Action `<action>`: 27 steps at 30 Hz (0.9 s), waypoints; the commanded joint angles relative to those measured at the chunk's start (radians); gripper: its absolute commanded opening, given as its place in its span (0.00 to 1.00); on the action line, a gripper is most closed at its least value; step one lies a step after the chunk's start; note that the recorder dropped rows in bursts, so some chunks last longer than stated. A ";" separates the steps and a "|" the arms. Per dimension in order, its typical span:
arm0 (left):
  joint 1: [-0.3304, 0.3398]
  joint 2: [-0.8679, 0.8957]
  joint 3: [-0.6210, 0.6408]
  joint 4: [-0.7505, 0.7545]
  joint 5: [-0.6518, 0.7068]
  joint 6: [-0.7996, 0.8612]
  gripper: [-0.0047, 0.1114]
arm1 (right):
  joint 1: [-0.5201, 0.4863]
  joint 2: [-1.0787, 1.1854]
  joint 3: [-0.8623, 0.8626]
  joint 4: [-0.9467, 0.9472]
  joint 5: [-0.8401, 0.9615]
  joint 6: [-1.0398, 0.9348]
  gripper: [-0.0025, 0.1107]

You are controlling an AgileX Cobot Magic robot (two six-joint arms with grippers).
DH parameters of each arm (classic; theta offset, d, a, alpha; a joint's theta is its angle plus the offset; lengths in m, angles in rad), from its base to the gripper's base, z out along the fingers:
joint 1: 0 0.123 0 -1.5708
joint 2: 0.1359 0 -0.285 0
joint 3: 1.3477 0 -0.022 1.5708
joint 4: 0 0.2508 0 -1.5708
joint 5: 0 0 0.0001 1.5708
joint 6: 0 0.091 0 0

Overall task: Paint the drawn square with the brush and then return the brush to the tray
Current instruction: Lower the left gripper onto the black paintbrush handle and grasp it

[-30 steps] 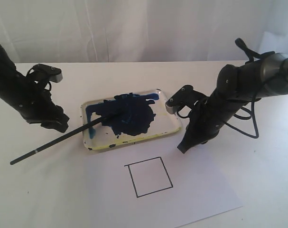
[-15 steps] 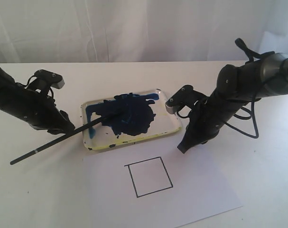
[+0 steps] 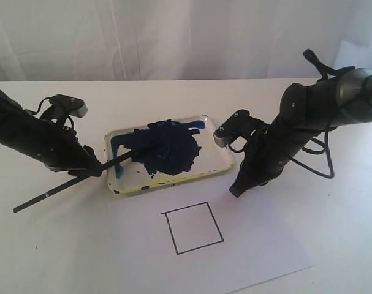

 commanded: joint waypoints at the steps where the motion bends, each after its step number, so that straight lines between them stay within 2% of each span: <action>1: -0.004 0.024 0.006 -0.011 0.023 0.018 0.49 | 0.000 0.013 0.002 -0.014 0.002 -0.012 0.02; 16: -0.004 0.058 0.006 -0.009 0.023 0.023 0.45 | 0.000 0.013 0.002 -0.014 0.004 -0.012 0.02; 19: -0.004 0.058 0.006 -0.001 0.022 0.023 0.35 | 0.000 0.013 0.002 -0.014 0.004 -0.012 0.02; 24: -0.004 0.058 0.006 0.001 0.005 0.050 0.05 | 0.000 0.013 0.002 -0.014 0.004 -0.012 0.02; 27: -0.004 0.052 0.006 0.005 0.001 0.074 0.04 | 0.000 0.013 0.002 -0.014 0.004 -0.012 0.02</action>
